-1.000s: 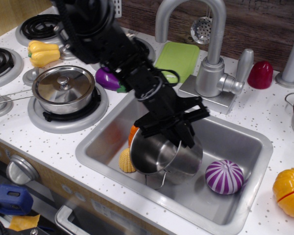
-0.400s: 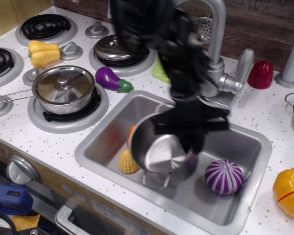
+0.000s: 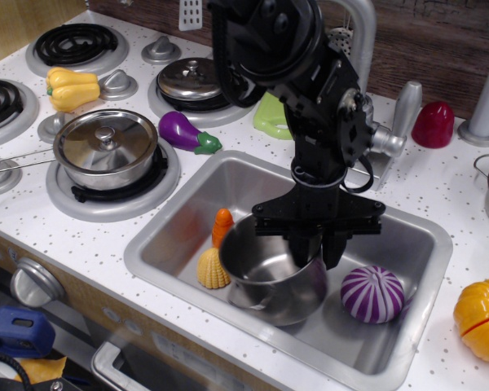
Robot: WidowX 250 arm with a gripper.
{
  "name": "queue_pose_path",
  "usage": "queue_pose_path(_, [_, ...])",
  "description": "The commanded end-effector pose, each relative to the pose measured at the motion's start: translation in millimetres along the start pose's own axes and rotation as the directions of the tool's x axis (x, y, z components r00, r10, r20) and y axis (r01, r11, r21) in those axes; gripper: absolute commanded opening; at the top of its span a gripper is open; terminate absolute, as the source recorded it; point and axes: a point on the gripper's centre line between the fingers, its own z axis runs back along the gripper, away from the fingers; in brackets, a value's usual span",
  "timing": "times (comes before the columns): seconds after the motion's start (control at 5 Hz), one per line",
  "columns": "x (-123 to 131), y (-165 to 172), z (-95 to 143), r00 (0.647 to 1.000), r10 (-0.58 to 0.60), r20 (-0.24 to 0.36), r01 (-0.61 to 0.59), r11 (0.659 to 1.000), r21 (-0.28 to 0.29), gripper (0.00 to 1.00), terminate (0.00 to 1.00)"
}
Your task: Flip pot upright in sink
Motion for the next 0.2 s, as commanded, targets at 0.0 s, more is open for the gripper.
queue_pose_path(0.0, [7.3,-7.2,8.3,0.999,-0.013,0.048,0.013,1.0,0.007,1.0,1.0])
